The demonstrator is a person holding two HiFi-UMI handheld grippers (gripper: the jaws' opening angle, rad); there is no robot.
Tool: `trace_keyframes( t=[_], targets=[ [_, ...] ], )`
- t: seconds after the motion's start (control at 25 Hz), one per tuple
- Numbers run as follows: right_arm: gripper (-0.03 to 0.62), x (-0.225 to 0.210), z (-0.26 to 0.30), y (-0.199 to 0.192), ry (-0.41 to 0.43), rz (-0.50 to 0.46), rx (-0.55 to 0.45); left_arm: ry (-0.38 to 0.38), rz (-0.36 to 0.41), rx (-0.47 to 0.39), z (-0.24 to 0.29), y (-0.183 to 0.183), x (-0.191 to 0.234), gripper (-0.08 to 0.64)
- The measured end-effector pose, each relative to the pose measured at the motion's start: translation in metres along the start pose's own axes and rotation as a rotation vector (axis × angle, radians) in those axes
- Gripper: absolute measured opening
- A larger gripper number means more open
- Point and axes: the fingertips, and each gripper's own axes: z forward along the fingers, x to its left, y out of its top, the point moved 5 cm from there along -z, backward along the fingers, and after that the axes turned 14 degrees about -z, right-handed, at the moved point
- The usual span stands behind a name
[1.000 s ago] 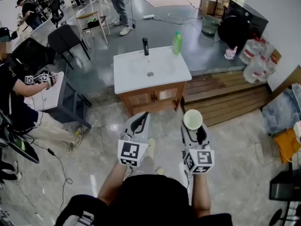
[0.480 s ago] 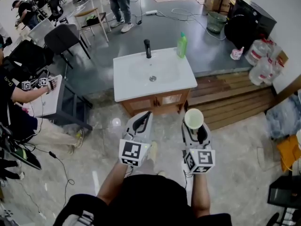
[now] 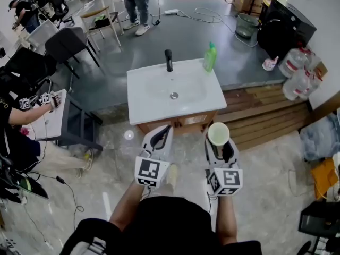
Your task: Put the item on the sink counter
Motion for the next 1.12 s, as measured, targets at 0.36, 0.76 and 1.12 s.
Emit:
trace_keyframes(
  t=[0.36,0.76,1.12],
  targets=[
    [0.262,0.001,0.061,0.009,-0.017,-0.002,0.013,-0.019,-0.021,0.021,0.046,0.007,0.048,0.002],
    [0.262,0.007,0.113,0.014,-0.035,0.0,0.009,-0.044,-0.039,0.043,0.079,0.012,0.091,0.002],
    [0.262,0.012,0.148,0.024,-0.034,-0.008,-0.004,-0.054,-0.047,0.034,0.099,0.019,0.117,0.002]
  ],
)
